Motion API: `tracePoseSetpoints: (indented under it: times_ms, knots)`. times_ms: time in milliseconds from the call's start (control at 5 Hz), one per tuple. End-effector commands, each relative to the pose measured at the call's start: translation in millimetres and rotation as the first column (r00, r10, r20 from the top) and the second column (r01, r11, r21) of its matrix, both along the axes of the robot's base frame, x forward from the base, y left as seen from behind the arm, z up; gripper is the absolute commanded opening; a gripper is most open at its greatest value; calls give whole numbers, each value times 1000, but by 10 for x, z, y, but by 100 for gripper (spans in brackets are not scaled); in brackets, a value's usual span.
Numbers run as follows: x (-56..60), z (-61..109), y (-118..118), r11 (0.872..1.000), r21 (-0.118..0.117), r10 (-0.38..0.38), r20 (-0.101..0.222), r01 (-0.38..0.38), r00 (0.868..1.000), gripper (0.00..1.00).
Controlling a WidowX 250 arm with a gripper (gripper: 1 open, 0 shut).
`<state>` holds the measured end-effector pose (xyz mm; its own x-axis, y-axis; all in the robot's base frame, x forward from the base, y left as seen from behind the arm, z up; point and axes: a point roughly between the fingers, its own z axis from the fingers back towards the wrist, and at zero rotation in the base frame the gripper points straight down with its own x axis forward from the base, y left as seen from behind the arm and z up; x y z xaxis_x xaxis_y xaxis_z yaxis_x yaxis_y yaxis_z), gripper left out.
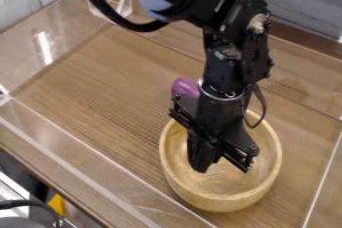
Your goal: Put the purple eggplant in the brown bowl
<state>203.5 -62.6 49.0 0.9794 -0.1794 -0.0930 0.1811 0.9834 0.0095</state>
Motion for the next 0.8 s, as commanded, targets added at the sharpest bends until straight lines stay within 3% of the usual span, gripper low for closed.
tracePoseSetpoints:
  times_ms: [0,600]
  knots:
    - [107,61,-30,1000,-13,17,36,-17,999,0]
    - [184,29,-85,999,-10,43,44,-43,998,0]
